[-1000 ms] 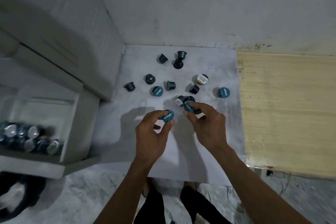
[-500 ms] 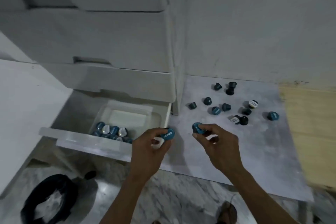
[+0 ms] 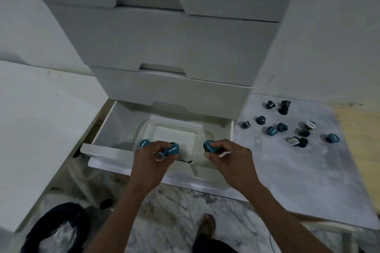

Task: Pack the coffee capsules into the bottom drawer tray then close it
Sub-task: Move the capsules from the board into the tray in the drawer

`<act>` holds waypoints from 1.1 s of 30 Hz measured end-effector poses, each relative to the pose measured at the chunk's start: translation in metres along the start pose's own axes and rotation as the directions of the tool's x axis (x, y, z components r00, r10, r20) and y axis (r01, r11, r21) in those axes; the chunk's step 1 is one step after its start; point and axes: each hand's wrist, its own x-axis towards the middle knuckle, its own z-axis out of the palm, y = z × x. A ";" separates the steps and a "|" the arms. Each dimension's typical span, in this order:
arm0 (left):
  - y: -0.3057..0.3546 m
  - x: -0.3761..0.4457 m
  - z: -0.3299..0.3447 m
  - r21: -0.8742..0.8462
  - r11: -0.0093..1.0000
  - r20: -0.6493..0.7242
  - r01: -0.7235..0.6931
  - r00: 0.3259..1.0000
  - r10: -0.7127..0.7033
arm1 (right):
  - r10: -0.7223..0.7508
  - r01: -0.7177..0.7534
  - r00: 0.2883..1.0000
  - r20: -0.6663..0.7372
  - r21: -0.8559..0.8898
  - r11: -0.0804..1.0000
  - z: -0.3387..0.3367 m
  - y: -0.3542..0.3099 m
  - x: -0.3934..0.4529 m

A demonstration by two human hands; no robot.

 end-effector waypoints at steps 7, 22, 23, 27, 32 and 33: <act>-0.029 0.052 0.008 0.042 0.998 0.133 0.035 0.990 -0.041 | 0.020 -0.006 0.996 0.092 -0.161 0.987 0.045 0.015 0.052; -0.065 0.134 0.055 0.282 0.958 0.516 -0.044 0.849 -0.113 | 0.270 -0.051 0.896 0.352 -0.522 0.851 0.093 0.053 0.091; -0.067 0.136 0.058 0.291 0.956 0.532 -0.042 0.838 -0.125 | 0.272 -0.049 0.895 0.354 -0.528 0.848 0.094 0.054 0.093; -0.075 0.138 0.064 0.302 0.953 0.569 -0.016 0.806 -0.166 | 0.261 -0.011 0.892 0.370 -0.558 0.830 0.096 0.054 0.096; -0.075 0.138 0.069 0.288 0.958 0.595 0.016 0.780 -0.192 | 0.261 0.020 0.882 0.393 -0.585 0.811 0.093 0.057 0.094; -0.075 0.137 0.069 0.284 0.959 0.605 0.016 0.773 -0.192 | 0.268 0.020 0.879 0.395 -0.591 0.806 0.091 0.057 0.094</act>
